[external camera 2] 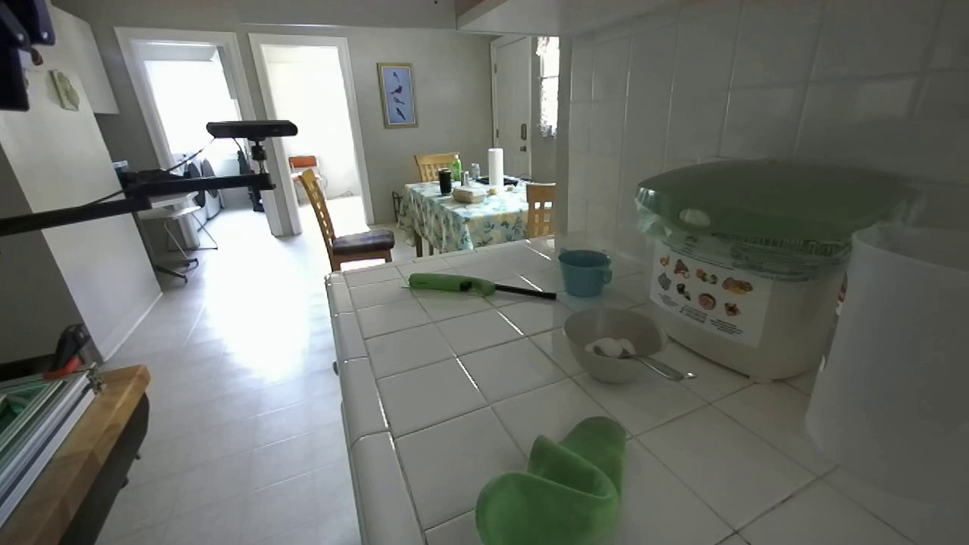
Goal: Clean the counter
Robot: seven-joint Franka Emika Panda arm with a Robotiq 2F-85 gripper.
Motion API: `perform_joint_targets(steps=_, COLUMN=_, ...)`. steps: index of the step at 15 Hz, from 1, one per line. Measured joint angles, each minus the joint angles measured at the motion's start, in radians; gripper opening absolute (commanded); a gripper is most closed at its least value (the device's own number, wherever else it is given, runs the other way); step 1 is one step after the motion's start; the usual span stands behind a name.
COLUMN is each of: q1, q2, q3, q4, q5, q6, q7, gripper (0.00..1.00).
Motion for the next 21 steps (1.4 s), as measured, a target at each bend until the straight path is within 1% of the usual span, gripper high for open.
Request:
perform_joint_targets(steps=10, q1=0.000, q2=0.000, q3=0.001, q4=0.000, q5=0.000, q6=0.000, q7=0.000, gripper=1.00)
perform_joint_targets(steps=12, q1=0.001, q2=0.012, q3=0.005, q4=-0.007, q5=0.003, q6=0.027, q7=0.000, gripper=1.00)
perform_joint_targets(steps=14, q1=0.001, q2=0.068, q3=0.001, q4=-0.022, q5=0.019, q6=0.128, q7=0.004, gripper=1.00)
perform_joint_targets(steps=16, q1=0.001, q2=0.176, q3=-0.014, q4=-0.022, q5=0.043, q6=0.273, q7=0.011, gripper=1.00)
perform_joint_targets(steps=19, q1=0.000, q2=0.391, q3=-0.041, q4=0.004, q5=0.077, q6=0.507, q7=0.011, gripper=1.00)
perform_joint_targets(steps=21, q1=-0.001, q2=0.545, q3=-0.057, q4=0.052, q5=0.098, q6=0.631, q7=0.010, gripper=1.00)
